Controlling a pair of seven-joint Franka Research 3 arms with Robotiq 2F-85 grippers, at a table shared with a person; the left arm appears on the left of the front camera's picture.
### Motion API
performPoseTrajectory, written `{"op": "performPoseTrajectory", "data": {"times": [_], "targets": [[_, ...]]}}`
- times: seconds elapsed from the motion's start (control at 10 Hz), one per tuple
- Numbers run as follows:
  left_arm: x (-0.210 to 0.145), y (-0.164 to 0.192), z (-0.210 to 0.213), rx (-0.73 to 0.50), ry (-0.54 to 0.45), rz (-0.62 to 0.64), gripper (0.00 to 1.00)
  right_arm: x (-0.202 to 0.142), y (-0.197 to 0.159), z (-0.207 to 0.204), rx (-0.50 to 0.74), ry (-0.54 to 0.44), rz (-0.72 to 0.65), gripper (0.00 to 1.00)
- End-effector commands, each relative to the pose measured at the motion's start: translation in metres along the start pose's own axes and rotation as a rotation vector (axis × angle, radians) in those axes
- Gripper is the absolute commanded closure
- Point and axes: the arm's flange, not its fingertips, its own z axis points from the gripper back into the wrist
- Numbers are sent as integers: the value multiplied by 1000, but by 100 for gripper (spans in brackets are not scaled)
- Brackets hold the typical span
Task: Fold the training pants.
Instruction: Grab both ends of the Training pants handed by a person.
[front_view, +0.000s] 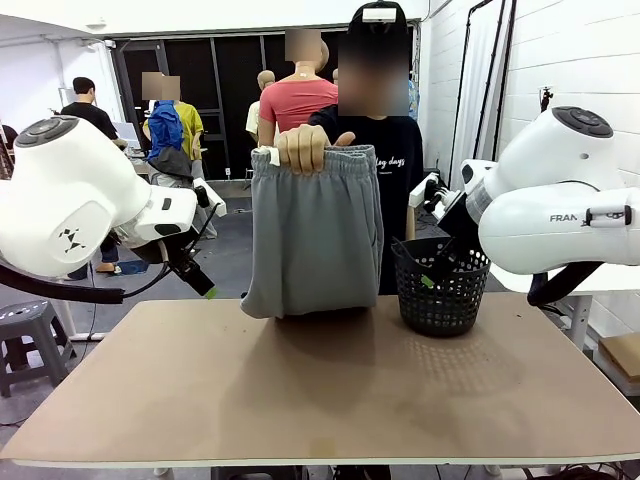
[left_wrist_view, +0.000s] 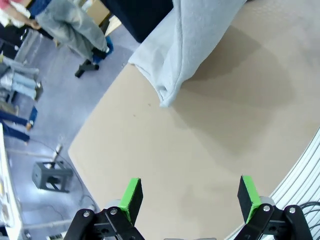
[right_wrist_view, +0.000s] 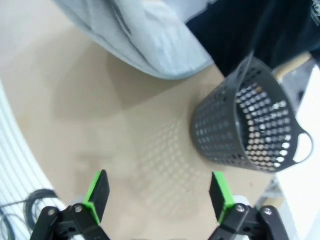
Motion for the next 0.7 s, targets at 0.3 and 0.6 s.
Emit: {"op": "performPoseTrajectory", "data": {"times": [0.3,0.6], "targets": [[4,30,-13,44,-92,-253,0,-5,-30,-12,4,-99,287,0],[13,42,-36,15,-43,-335,0,-10,-36,-27,-12,-95,335,0]]}}
